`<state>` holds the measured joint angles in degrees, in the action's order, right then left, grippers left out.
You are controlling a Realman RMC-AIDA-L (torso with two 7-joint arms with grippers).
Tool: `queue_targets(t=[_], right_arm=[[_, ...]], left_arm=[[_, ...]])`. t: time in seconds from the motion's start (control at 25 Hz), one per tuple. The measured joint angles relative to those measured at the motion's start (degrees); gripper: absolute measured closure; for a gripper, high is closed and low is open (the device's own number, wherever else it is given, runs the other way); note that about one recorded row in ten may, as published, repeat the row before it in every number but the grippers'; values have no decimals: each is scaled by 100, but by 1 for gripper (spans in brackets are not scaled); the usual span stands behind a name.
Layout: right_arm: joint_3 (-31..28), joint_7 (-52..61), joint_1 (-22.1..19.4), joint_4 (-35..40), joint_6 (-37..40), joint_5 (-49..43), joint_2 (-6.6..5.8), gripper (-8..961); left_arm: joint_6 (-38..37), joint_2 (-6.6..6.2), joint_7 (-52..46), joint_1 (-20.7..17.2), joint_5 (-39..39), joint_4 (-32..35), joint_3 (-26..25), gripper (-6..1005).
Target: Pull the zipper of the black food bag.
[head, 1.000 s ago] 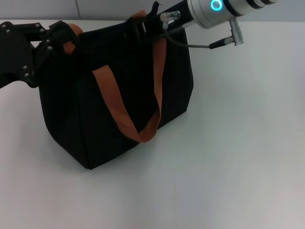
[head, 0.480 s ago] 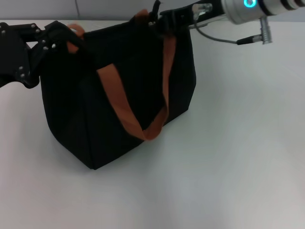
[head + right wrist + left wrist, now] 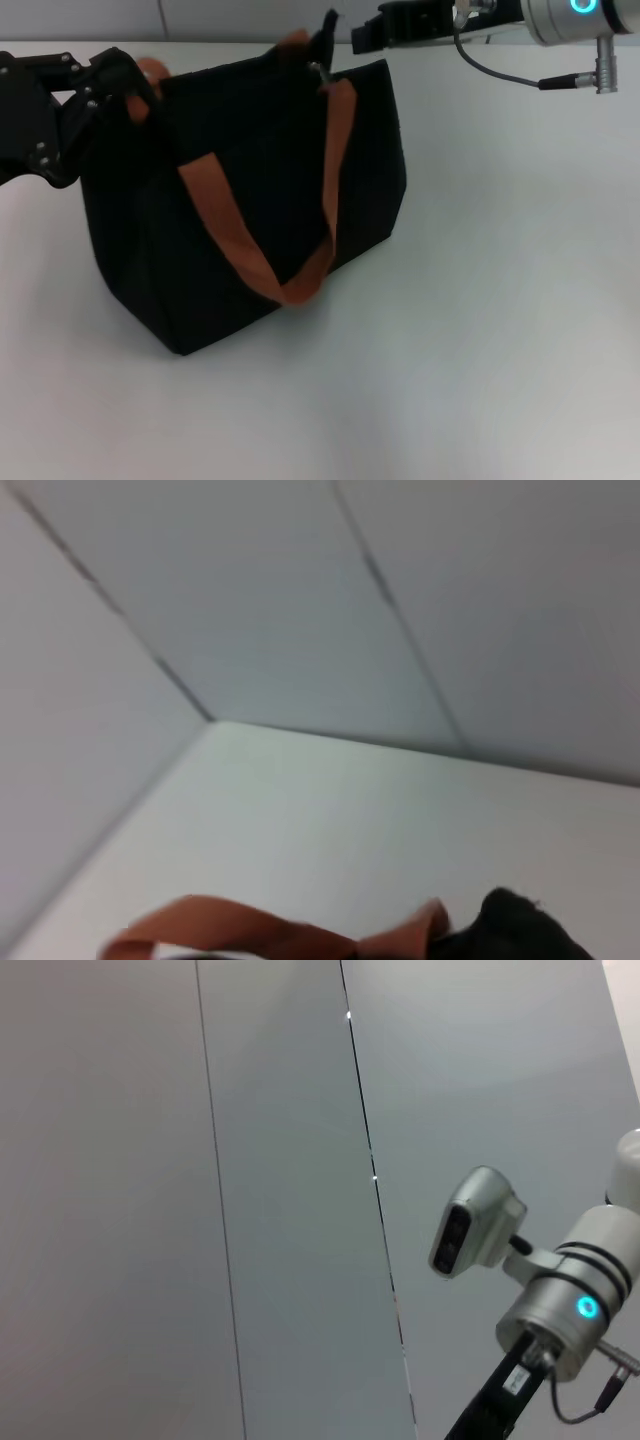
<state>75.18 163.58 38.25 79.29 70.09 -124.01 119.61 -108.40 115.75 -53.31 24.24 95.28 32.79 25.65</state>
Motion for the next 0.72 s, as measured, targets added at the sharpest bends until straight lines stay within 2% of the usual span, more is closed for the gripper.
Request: queue_targets(t=[0.12, 0.16, 0.2, 0.24, 0.28, 0.36, 0.4, 0.44, 0.52, 0.56, 0.6, 0.64, 0.72], right_arm=[[-121, -397, -148, -11, -4, 437, -3, 950], [-238, -758, -250, -70, -6, 792, -3, 948], [-434, -1503, -440, -277, 30, 1557, -14, 946], [-434, -1503, -440, -277, 30, 1557, -14, 944], [-500, -1829, -518, -389, 95, 1926, -20, 942], [-673, -2792, -709, -734, 382, 2784, -32, 874], [-916, -3912, -835, -1272, 974, 3531, -42, 840], [-916, -3912, -835, -1272, 974, 3531, -42, 805], [-1210, -4966, -868, -1930, 1816, 3928, -54, 737], [-1352, -5382, -864, -2227, 2168, 3995, -62, 629], [-1606, -6250, -843, -2927, 2806, 3945, -119, 521], [-1606, -6250, -843, -2927, 2806, 3945, -119, 500], [-1698, -6935, -835, -3492, 3158, 3835, -220, 457]], left_arm=[[23, 8, 4, -10, 0, -1, 0, 967], [34, 13, 4, -15, -1, -2, 0, 968], [59, 19, -13, -27, -1, -7, 0, 968], [59, 19, -13, -27, -1, -7, 0, 968], [73, 21, -31, -41, -1, -7, 0, 968], [113, 26, -81, -77, -2, -9, 0, 968], [129, 30, -107, -91, -1, -9, 1, 964], [165, 34, -159, -110, 0, -9, 2, 959], [249, 38, -286, -134, 16, -9, 15, 950], [299, 36, -362, -153, 24, -10, 29, 946], [336, 31, -444, -174, 50, -9, 42, 941], [348, 25, -497, -192, 85, -9, 48, 937], [373, 2, -636, -252, 222, 5, 54, 928]])
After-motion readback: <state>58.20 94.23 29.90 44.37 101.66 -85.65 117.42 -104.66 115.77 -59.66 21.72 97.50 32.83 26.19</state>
